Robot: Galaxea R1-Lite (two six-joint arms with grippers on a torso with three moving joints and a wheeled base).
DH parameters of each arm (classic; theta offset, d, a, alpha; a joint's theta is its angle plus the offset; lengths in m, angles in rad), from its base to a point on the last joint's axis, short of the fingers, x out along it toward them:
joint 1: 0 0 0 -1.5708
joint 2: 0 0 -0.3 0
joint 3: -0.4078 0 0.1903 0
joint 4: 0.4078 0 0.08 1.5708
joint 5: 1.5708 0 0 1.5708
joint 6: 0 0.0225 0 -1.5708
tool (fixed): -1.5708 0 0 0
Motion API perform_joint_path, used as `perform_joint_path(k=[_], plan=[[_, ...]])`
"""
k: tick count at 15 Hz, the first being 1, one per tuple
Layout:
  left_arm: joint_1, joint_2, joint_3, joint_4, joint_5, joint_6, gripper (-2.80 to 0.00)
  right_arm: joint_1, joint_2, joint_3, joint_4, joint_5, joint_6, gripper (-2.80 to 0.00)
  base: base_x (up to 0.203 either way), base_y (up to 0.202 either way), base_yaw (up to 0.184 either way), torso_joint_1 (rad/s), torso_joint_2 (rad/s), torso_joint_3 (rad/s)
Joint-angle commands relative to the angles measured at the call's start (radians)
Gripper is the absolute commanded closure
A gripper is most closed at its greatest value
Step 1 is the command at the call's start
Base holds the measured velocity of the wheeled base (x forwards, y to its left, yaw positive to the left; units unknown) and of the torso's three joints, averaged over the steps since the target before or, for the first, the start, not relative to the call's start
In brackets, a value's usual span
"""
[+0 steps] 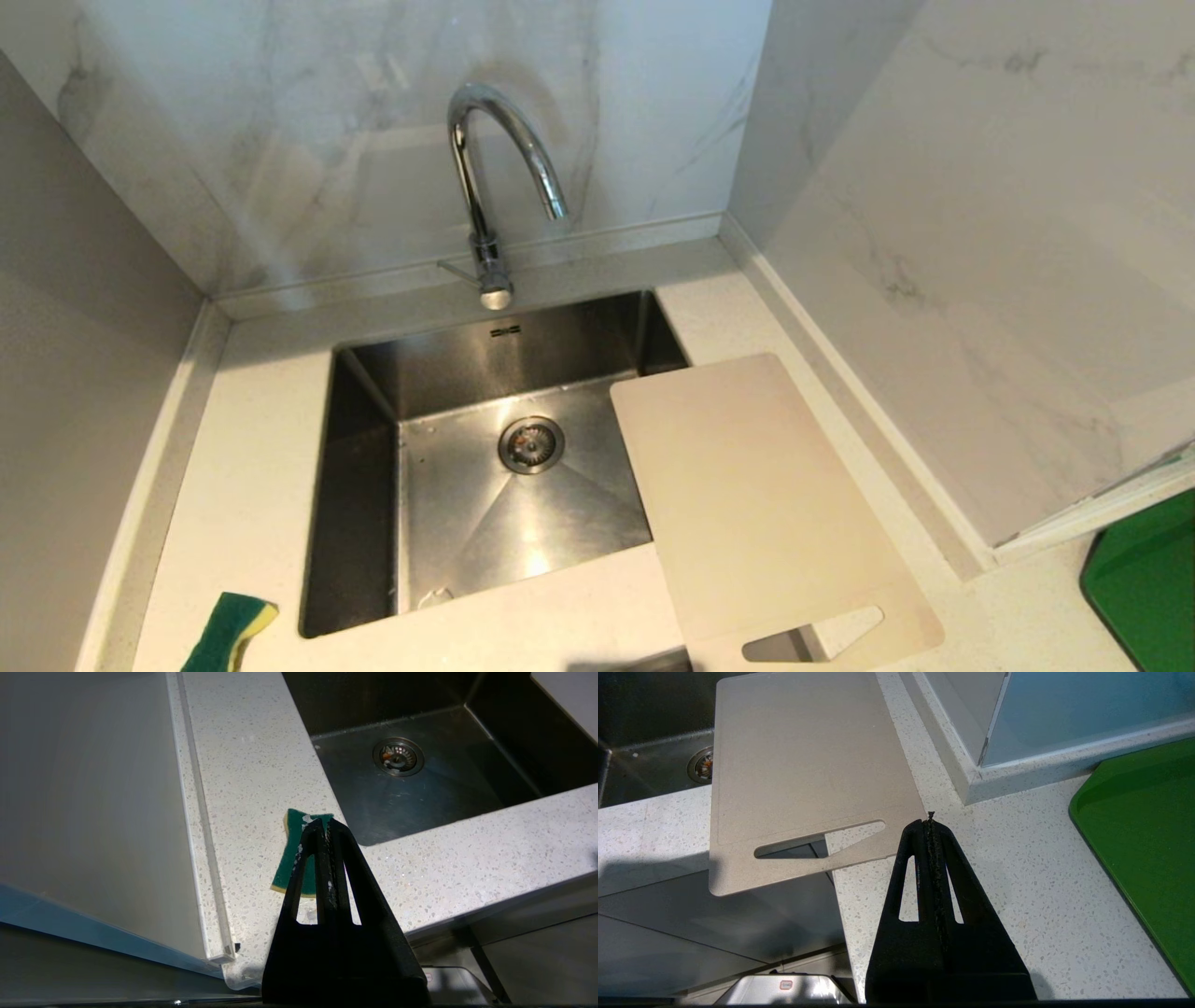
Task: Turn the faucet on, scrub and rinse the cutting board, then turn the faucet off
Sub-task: Turn on the tap
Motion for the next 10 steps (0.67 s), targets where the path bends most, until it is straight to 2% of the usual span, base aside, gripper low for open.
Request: perform_joint_path(k=[1,5,8,10], plan=[[0.000,0.001,0.002,0.000,0.001,0.000,0.00,0.000,0.000,0.002,0.000,0.000,-0.002,0.00,0.000,0.000,0.000,0.000,0.00,0.000],[0.000,0.000,-0.009,-0.001,0.001,0.024,0.00,0.000,0.000,0.002,-0.002,0.001,-0.009,0.00,0.000,0.000,0.000,0.000,0.00,0.000],[0.000,0.036,-0.194,0.061,-0.035,0.028,0.00,0.000,0.000,0.002,-0.002,0.001,-0.010,0.00,0.000,0.000,0.000,0.000,0.00,0.000],[-0.002,0.155,-0.291,0.114,-0.067,0.042,0.00,0.000,0.000,0.002,-0.002,0.001,-0.009,0.00,0.000,0.000,0.000,0.000,0.00,0.000]])
